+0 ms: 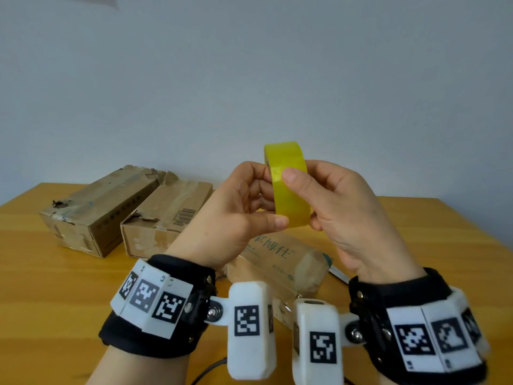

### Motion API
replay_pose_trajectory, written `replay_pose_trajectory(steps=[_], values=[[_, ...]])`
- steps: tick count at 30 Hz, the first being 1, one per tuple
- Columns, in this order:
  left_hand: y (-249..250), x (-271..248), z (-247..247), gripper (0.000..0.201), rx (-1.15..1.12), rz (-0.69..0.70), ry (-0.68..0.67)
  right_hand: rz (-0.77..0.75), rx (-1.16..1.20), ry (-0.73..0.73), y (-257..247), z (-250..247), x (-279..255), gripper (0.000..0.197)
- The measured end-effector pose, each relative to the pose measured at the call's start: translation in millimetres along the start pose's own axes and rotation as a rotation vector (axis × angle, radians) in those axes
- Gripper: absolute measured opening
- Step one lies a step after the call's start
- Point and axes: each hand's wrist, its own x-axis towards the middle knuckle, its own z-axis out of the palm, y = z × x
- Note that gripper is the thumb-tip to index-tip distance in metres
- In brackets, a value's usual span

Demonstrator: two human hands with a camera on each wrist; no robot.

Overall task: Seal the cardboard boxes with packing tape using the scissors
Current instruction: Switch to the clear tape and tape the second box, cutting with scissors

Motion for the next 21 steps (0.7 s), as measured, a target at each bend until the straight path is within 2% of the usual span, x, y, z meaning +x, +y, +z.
replay_pose_trajectory(steps=[12, 17, 21], values=[[-5.3, 0.9, -7.2, 0.052, 0.055, -0.016, 0.011, 0.011, -0.192, -0.141, 0.1, -5.3, -1.9, 0.036], [-6.5, 3.4, -9.7, 0.052, 0.148, -0.014, -0.002, -0.017, -0.121, -0.147, -2.5, -2.1, -4.0, 0.028], [-6.2, 3.1, -8.3, 0.051, 0.198, -0.010, 0.007, -0.013, -0.026, -0.095, -7.1, -0.6, -5.0, 0.012]])
